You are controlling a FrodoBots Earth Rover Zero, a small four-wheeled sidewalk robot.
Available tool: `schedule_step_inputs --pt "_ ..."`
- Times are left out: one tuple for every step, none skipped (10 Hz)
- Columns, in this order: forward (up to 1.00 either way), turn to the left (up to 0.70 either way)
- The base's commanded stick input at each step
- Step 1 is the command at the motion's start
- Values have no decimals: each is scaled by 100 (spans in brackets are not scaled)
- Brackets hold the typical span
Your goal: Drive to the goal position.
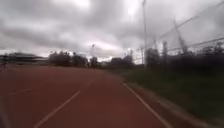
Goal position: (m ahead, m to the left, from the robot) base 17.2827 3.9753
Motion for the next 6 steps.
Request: schedule_step_inputs --pt "70 0" --pt "70 0" --pt "70 0" --pt "70 0" --pt "70 0" --pt "70 0"
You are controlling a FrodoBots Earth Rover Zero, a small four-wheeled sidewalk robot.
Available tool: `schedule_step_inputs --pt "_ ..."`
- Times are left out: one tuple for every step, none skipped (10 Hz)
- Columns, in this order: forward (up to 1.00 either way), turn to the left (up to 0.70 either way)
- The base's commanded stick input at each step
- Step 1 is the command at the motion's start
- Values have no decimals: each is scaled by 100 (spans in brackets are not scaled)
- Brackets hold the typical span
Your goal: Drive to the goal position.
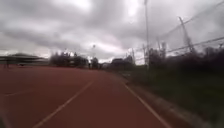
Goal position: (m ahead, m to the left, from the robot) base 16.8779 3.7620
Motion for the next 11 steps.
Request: schedule_step_inputs --pt "70 0" --pt "70 0" --pt "70 0" --pt "70 0" --pt "70 0" --pt "70 0" --pt "70 0" --pt "70 0" --pt "70 0" --pt "70 0" --pt "70 0"
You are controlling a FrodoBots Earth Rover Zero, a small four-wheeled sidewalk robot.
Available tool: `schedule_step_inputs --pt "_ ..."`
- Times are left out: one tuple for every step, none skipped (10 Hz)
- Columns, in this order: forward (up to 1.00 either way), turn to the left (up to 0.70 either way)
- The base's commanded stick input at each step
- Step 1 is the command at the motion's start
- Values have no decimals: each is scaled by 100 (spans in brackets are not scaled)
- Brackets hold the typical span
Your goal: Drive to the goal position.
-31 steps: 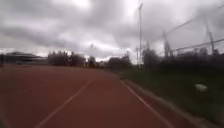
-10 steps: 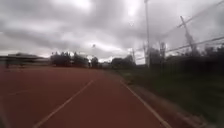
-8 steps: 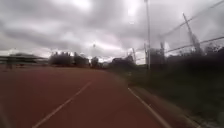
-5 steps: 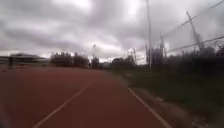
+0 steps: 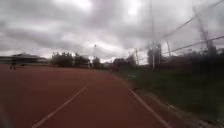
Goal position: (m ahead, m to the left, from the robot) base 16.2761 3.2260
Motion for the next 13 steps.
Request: schedule_step_inputs --pt "70 0" --pt "70 0" --pt "70 0" --pt "70 0" --pt "70 0" --pt "70 0" --pt "70 -3" --pt "70 -28" --pt "70 -10" --pt "70 0" --pt "70 0" --pt "70 0" --pt "70 0"
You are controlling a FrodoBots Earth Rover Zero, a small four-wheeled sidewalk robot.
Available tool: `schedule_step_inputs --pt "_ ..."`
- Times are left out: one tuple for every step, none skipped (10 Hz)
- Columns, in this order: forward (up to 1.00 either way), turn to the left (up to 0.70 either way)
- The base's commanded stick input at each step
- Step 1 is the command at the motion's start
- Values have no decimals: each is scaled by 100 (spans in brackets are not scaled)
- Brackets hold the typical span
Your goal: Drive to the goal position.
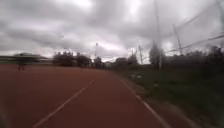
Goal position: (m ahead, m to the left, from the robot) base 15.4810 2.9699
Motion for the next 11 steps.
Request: schedule_step_inputs --pt "70 0" --pt "70 0" --pt "70 0" --pt "70 0" --pt "70 0" --pt "70 0" --pt "70 0" --pt "70 0" --pt "70 0" --pt "70 0" --pt "70 0"
